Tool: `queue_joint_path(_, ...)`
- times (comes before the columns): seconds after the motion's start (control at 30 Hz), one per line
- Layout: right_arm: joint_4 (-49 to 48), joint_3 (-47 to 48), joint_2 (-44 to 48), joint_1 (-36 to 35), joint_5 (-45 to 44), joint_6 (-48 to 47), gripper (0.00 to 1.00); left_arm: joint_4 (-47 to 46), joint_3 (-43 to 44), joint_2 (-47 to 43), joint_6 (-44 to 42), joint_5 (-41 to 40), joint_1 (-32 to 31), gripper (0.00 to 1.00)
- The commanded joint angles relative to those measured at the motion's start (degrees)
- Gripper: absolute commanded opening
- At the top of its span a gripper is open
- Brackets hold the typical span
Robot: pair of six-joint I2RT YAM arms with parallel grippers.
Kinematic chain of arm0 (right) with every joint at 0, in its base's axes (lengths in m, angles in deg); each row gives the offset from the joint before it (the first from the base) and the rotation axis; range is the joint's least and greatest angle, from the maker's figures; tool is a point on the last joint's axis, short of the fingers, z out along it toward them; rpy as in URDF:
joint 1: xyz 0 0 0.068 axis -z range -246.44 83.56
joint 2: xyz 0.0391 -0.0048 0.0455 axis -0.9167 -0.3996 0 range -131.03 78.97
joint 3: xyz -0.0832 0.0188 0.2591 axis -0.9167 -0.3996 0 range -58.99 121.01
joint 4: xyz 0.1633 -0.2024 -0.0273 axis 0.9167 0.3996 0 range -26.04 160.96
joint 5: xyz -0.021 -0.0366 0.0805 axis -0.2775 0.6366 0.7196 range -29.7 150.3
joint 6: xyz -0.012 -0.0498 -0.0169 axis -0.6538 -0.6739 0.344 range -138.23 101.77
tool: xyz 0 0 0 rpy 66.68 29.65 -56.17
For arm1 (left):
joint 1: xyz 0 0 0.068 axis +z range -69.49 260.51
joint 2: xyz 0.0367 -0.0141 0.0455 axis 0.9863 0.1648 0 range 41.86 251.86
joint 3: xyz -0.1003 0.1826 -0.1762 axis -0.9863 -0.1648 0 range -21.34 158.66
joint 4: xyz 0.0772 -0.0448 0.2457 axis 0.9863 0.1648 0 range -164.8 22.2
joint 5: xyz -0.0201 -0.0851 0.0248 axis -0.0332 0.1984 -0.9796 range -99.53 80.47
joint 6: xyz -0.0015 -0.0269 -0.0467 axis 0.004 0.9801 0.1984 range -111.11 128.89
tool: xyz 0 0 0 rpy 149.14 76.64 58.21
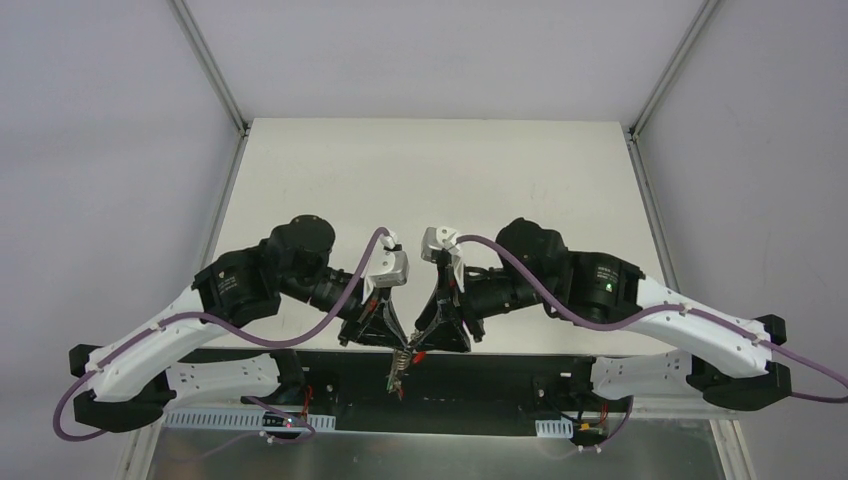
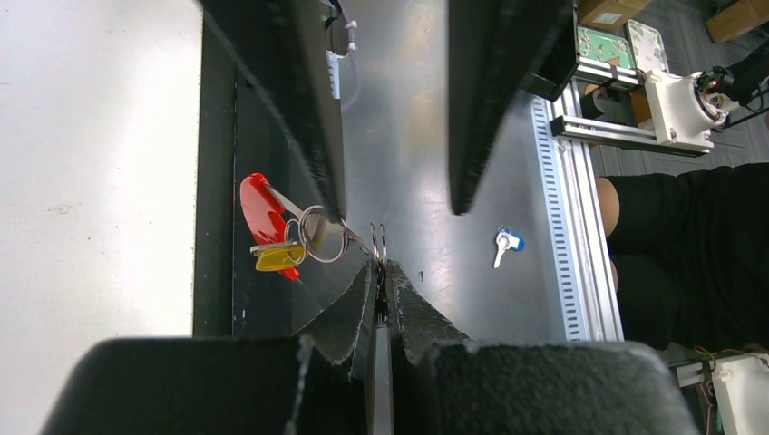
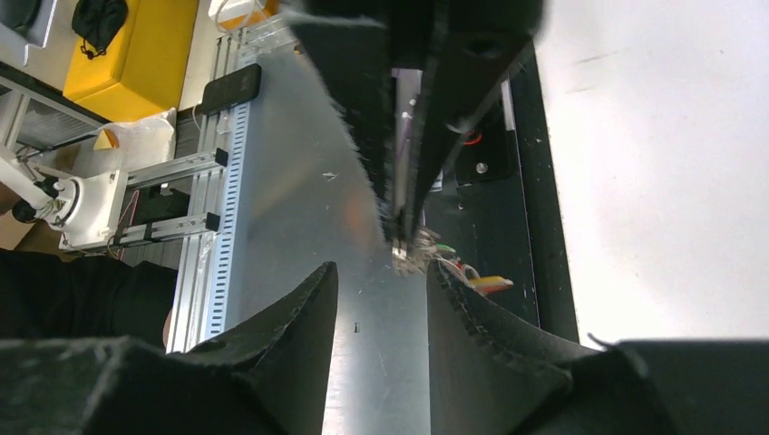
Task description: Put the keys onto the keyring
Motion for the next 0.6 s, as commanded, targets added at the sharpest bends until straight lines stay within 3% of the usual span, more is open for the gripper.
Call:
queue_joint_path(0.0,-4.4,1.4,0.9,-2.5,-1.5,-2.1,0.43,-0.8,2.0,0.7,0.1,-0.7,0.0,0.0)
queue_joint_path(0.57,-3.2,2.5,-1.2,-6.6,-9.6,-4.4,0.4,-0.8,3.6,1.2,1.4,-0.8,0.0,0.0)
